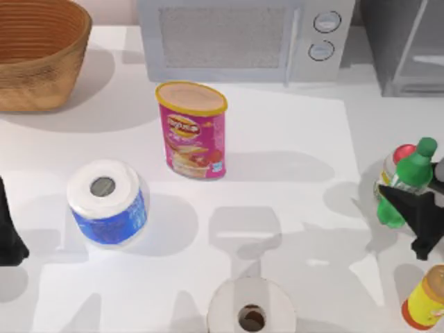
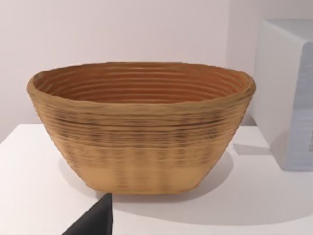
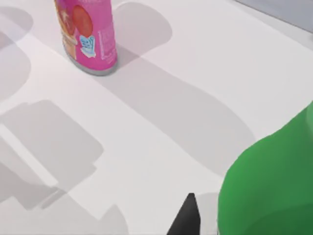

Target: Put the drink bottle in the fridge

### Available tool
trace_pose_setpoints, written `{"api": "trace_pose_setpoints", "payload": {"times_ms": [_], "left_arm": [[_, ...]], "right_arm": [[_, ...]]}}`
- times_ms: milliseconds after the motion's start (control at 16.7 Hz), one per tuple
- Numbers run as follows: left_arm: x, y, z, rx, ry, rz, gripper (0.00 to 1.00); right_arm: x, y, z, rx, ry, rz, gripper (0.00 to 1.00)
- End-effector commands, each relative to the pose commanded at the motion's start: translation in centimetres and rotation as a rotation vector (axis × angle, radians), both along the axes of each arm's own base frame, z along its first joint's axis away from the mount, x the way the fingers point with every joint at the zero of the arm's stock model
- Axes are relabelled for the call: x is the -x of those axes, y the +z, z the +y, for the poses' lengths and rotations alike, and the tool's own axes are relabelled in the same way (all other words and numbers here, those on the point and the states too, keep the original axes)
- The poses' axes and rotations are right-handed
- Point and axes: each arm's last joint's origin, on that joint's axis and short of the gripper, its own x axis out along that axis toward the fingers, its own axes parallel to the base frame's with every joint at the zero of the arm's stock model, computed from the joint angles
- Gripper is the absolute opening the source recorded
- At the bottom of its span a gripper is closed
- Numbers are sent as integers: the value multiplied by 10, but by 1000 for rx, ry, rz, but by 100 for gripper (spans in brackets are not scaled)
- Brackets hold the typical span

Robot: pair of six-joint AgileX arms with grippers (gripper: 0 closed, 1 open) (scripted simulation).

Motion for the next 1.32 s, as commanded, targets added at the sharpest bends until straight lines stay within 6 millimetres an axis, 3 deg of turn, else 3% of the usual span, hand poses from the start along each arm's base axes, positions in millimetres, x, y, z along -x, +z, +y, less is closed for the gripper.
{"api": "trace_pose_setpoints", "payload": {"times_ms": [420,660,960,1320], "left_arm": [[0,0,0,0,0,0,100],[0,0,0,0,0,0,100],[0,0,0,0,0,0,100],[0,0,0,0,0,0,100]], "right_arm": [[11,7,-1,4,-63,-7,1],[41,21,-9,7,-222,-60,1],[86,41,-19,-49,-462,-265,1],[114,30,-28,-141,-709,-383,1]]}}
